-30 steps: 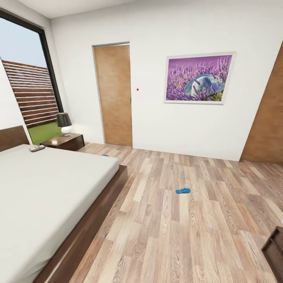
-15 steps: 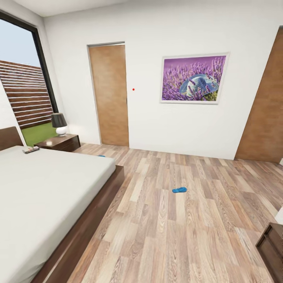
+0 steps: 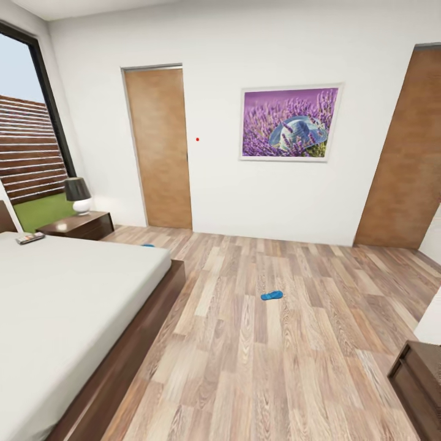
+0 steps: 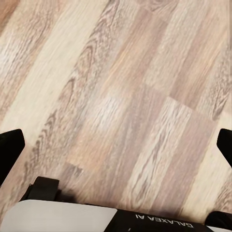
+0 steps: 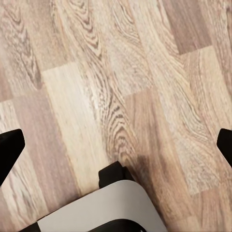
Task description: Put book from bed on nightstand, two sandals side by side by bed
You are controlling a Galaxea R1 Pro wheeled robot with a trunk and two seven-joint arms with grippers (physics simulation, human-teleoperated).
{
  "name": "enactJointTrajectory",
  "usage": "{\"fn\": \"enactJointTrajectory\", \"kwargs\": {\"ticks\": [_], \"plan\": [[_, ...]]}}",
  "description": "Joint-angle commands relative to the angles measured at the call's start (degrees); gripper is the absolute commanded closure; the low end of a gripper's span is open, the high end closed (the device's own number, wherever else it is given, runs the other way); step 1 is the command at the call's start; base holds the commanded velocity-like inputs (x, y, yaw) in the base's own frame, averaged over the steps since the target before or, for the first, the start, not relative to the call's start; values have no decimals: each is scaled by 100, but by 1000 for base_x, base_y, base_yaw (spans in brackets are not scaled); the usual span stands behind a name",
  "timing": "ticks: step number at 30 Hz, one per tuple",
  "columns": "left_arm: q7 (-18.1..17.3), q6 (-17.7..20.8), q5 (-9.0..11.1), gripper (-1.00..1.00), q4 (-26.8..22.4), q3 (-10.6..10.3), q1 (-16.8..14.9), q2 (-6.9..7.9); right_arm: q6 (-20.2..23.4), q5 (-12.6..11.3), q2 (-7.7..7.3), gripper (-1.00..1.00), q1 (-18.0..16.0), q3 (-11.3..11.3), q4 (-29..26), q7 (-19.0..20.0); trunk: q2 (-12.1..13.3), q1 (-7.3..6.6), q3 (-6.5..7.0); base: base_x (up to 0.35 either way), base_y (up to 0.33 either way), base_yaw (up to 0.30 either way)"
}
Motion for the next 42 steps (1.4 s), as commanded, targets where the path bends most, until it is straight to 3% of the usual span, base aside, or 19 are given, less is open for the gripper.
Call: {"fn": "enactJointTrajectory", "kwargs": {"ticks": [1,42], "plan": [[-32,24,54,-100,-7,32,-1,-5,-22,-60,1,-100,-3,9,1,-5,-3,1,-6,118,69,-159],[-32,29,54,-100,-2,32,-1,-3,-22,-67,1,-100,-3,9,1,-8,-3,1,-6,129,88,-200]]}}
